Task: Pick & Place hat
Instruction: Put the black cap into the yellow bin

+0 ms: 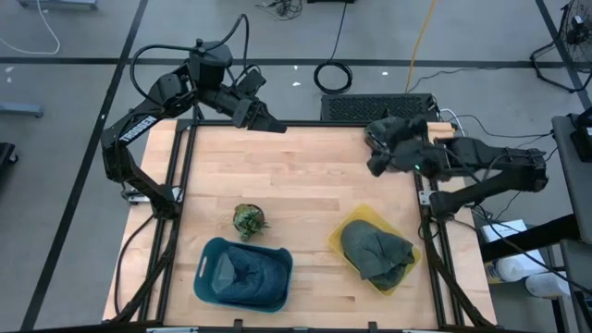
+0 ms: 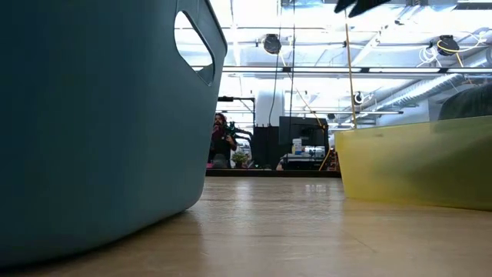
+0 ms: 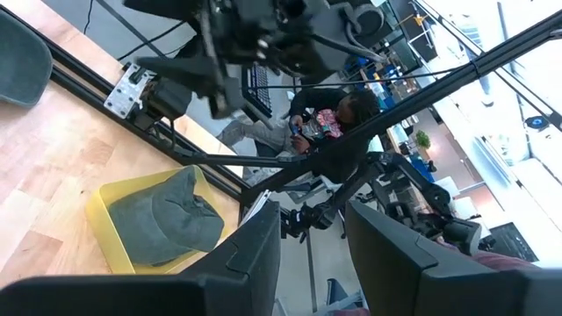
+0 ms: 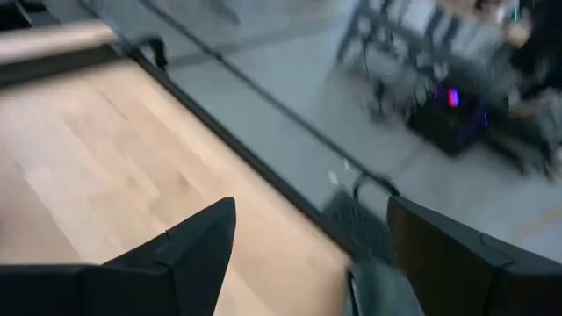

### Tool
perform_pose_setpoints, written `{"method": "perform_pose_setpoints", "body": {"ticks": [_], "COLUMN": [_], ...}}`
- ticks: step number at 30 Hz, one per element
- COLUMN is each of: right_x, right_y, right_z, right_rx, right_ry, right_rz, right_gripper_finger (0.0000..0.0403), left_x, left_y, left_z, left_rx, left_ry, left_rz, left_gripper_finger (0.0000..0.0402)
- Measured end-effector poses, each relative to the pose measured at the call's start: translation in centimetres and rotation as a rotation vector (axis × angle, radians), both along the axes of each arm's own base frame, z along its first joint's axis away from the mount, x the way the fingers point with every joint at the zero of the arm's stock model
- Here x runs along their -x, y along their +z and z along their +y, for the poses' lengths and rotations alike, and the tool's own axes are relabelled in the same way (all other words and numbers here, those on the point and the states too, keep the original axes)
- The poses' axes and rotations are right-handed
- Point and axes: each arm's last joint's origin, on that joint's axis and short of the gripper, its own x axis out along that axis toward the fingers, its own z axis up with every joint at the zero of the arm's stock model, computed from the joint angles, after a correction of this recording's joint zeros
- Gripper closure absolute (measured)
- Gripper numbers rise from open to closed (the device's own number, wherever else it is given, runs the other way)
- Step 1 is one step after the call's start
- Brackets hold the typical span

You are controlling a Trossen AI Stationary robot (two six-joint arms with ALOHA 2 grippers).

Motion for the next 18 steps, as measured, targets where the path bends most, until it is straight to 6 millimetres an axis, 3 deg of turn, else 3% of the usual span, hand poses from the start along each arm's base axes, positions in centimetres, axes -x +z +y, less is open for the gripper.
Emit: {"method": "perform_pose_setpoints", "body": {"ticks": [5,18], "right_x": [0.1,0.9], "right_y": [-0.4,-3.7], "right_z": [-2.9,-10.5], "right_rx": [-0.152,-0.595], "right_ry": [-0.101,-0.338], "right_rz": [0.098,0.212], "right_gripper_finger": [0.0127,0.0128], "left_x": [0.0,-0.1], "left_y": [0.0,0.2], "left_z": [0.0,0.1], "left_rx": [0.000,-0.017], "left_ry": [0.001,0.034], "left_rz": [0.000,-0.015], "left_gripper_finger": [0.0265,0.0265]}}
